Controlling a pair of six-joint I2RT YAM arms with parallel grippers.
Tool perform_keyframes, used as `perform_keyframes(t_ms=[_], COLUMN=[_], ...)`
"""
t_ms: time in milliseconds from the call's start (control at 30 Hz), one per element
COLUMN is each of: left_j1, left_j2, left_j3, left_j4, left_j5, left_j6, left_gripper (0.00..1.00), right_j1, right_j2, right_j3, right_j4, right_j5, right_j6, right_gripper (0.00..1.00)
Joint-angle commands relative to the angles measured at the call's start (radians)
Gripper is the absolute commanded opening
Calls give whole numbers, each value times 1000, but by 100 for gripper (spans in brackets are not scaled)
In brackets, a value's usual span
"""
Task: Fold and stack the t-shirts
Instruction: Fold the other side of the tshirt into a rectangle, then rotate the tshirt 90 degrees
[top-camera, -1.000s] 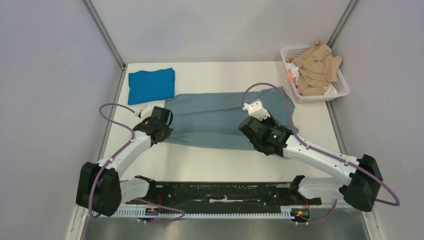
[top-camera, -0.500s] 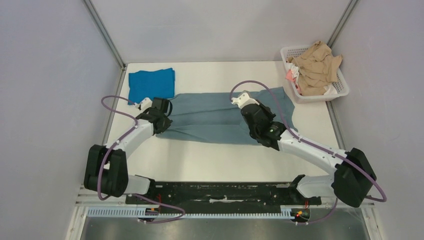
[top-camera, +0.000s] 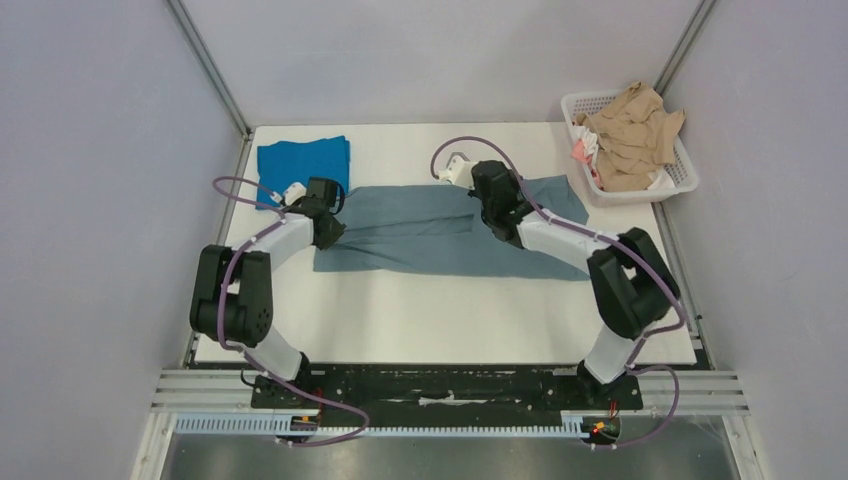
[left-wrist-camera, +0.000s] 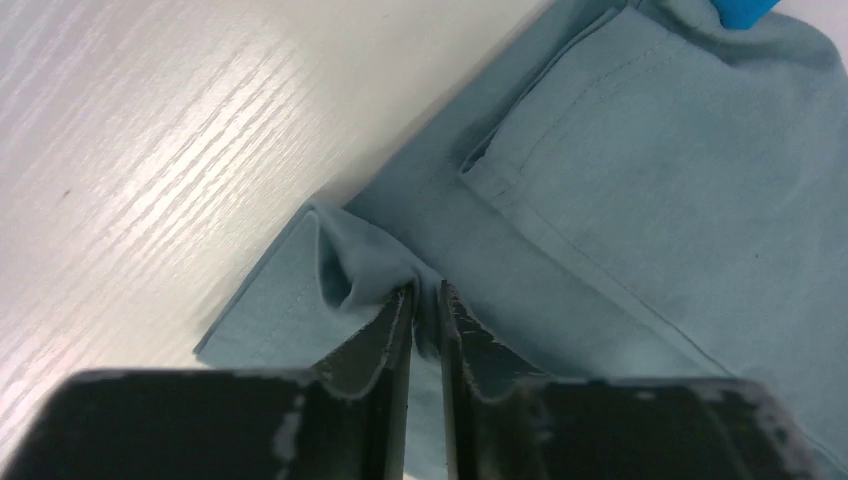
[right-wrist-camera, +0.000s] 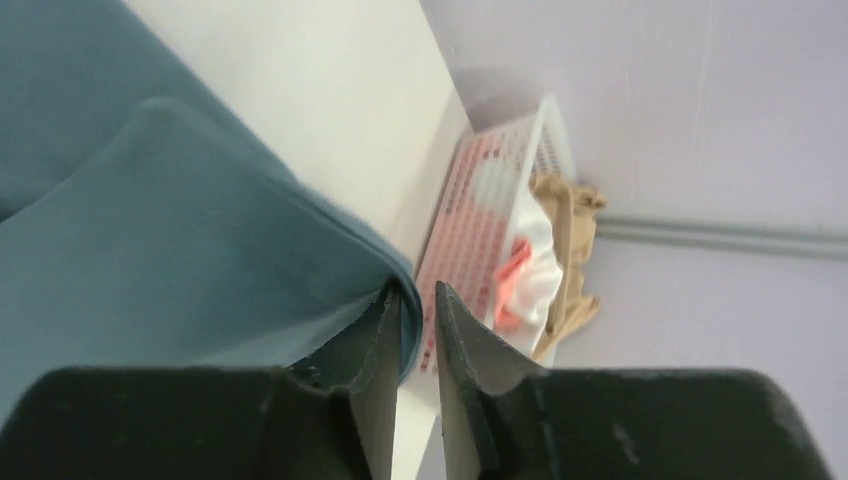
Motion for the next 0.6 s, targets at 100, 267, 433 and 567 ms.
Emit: perform_keyframes(t_ms=[100, 267, 433, 567], left_j1=[17, 15, 13, 12], left_j2=[59, -53, -47, 78], left_j3=[134, 174, 210, 353], left_j4=[-56, -132, -93, -188], left_j5=[19, -10, 105, 175], left_j6=[66, 91, 186, 231], left_gripper=[66, 81, 82, 83], right_j1=[-25, -25, -27, -37], right_j2=[267, 191, -99, -314], right_j3=[323, 309, 17, -205], right_j4=[27, 49, -56, -174], right_j5=[-4, 151, 135, 69], right_j6=[-66, 195, 714, 1030], right_gripper=[75, 98, 98, 98])
